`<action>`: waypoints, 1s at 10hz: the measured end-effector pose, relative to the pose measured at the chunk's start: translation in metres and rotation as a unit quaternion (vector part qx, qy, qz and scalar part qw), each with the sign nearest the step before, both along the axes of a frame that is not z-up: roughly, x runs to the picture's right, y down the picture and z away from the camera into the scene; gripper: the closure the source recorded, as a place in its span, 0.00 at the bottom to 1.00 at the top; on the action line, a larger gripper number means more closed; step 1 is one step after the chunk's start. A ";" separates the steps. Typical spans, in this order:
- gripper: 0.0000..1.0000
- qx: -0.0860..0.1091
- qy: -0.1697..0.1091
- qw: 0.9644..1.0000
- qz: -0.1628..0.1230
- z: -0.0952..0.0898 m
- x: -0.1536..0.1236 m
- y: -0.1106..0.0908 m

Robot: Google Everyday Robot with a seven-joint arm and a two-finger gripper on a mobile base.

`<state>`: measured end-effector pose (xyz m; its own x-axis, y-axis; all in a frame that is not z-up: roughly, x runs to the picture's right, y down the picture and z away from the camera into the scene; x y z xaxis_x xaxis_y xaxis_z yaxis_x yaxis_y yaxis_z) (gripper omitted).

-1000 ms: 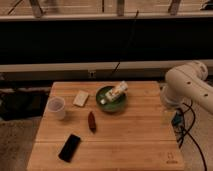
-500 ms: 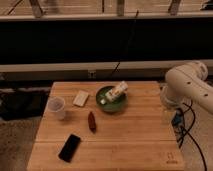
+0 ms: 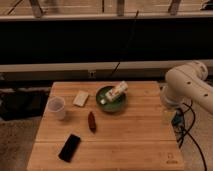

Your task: Push the eraser across the table

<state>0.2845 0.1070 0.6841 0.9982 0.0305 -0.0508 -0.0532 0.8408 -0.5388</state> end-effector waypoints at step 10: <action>0.20 -0.002 -0.041 0.994 -0.101 0.001 -0.109 0.021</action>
<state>0.1754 0.1276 0.6851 0.9846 -0.1719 0.0305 0.1611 0.8272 -0.5384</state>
